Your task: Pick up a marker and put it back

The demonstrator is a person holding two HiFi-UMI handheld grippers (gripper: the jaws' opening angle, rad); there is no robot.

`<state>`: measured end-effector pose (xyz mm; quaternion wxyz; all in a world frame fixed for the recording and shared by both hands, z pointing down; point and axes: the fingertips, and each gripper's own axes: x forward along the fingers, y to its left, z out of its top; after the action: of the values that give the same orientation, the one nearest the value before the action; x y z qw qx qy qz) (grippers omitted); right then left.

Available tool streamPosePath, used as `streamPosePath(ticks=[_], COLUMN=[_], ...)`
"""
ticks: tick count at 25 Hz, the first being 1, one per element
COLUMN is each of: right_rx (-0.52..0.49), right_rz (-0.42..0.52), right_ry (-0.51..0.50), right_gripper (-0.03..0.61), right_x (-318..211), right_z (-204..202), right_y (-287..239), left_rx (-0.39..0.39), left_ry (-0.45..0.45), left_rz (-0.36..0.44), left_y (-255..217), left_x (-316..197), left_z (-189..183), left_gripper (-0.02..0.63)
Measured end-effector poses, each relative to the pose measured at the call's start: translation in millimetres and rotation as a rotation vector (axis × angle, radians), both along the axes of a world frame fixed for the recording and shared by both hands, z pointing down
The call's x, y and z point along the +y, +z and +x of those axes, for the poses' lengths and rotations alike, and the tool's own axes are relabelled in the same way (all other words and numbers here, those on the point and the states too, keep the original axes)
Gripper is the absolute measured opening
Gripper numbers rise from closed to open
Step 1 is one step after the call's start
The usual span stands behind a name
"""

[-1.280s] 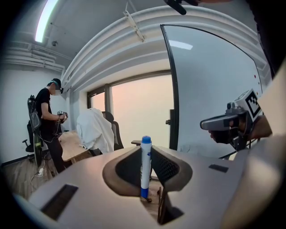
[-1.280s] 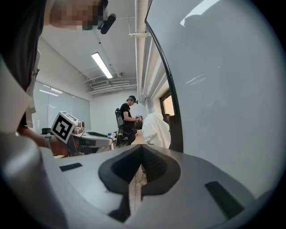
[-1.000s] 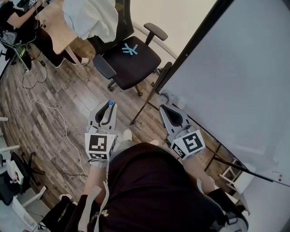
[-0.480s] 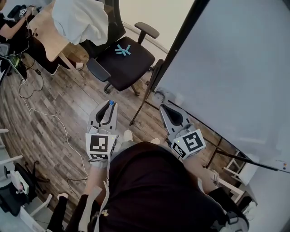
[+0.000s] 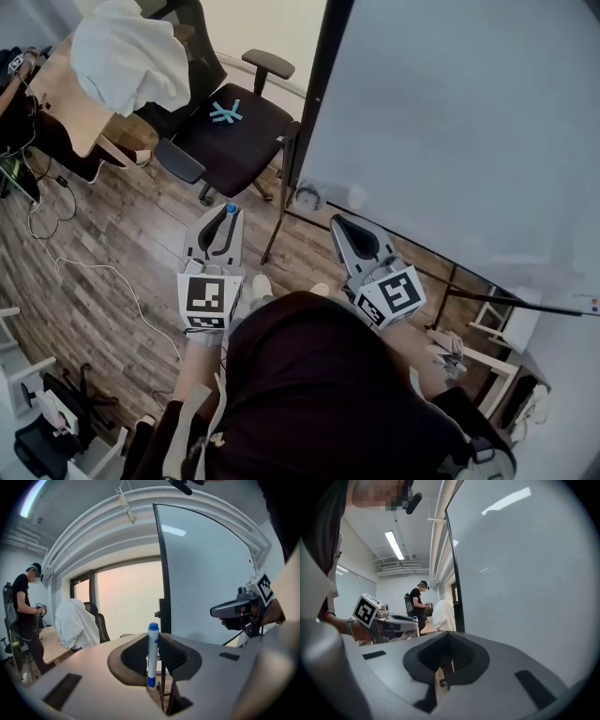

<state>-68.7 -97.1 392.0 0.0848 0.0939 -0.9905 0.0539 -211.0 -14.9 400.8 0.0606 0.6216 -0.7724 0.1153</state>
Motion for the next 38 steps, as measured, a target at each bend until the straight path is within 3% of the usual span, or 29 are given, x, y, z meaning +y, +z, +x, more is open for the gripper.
streamPosePath(ticks=[23, 38], right_rx=[-0.023, -0.013], right_rz=[0.003, -0.015], right_ry=[0.308, 0.471], right_gripper=[0.014, 0.014], right_x=[-39, -43], right_z=[92, 137], right_y=[-4, 2], left_rx=[-0.049, -0.037], left_ry=[0.297, 0.437], left_rz=[0.040, -0.002], left_y=[-27, -9], left_x=[-89, -121], left_z=[69, 102], left_gripper=[0.072, 0.072])
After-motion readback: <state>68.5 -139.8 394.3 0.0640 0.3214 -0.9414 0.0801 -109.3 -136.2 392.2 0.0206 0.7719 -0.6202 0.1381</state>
